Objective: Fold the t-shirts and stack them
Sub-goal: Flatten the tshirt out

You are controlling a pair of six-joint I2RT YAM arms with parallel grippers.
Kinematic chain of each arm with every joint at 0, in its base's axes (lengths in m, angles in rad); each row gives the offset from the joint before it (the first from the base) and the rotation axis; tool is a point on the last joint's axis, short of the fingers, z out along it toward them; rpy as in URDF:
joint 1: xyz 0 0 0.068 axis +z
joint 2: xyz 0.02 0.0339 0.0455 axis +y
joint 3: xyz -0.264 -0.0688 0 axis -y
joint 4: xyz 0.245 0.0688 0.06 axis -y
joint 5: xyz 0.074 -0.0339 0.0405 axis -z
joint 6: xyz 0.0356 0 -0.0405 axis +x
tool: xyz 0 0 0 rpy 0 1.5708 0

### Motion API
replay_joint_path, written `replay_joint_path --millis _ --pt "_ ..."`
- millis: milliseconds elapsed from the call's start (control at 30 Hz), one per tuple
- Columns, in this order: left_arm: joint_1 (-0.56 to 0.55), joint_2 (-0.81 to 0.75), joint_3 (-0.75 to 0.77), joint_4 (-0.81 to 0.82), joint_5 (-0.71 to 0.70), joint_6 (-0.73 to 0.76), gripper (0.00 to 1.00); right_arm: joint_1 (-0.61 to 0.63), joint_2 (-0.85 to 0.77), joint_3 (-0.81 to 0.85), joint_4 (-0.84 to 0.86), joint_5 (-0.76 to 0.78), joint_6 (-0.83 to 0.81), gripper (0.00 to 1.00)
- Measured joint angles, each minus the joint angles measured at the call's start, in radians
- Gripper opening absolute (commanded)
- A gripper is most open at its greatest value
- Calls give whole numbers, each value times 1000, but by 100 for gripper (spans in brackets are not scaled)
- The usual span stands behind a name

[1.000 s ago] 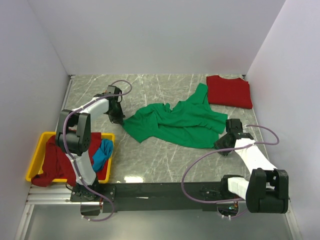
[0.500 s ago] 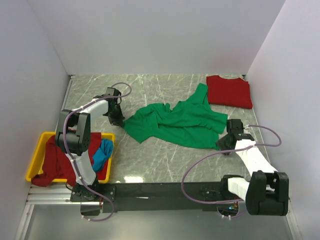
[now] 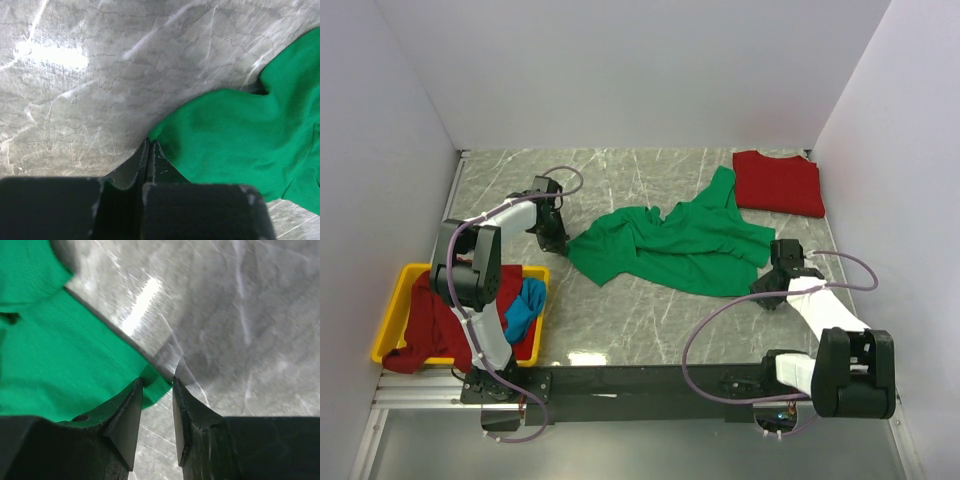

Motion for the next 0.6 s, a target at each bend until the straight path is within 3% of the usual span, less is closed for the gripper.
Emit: replay_joint_path --millis 300,467,600 --pt "2 -3 -6 1 2 0 1 0 55 17 61 0 -4 20" --pt "5 -4 -7 1 3 0 1 0 60 19 64 0 -9 0" --pt "8 -13 -11 -1 15 -1 1 0 52 21 45 -5 -15 0"
